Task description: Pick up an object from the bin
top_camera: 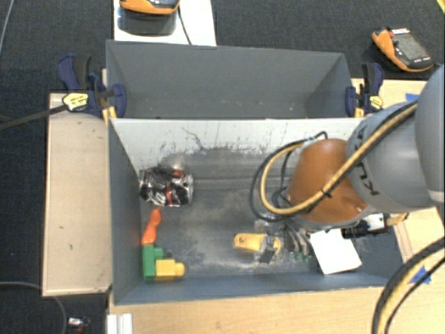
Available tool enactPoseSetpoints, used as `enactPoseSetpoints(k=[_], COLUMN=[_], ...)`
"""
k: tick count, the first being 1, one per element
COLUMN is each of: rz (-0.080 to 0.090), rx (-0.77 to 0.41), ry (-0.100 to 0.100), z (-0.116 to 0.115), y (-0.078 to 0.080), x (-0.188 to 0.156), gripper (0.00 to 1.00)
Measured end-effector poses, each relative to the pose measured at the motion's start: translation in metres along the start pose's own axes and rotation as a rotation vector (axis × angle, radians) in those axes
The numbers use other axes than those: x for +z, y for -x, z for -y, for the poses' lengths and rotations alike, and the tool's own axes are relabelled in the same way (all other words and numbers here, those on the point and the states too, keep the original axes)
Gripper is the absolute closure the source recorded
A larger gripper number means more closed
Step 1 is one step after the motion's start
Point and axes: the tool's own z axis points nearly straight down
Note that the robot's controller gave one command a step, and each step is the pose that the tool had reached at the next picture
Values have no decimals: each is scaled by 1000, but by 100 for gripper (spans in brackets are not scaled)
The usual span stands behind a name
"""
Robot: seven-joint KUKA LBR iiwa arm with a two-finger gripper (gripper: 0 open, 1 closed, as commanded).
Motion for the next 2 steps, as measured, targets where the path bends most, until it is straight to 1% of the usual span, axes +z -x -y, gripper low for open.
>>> enactPoseSetpoints(k=[1, 2], rz=[0, -10], rx=[1, 21], ry=[0, -3], z=[0, -3], y=[0, 4], x=[-1, -31], gripper=[100, 100])
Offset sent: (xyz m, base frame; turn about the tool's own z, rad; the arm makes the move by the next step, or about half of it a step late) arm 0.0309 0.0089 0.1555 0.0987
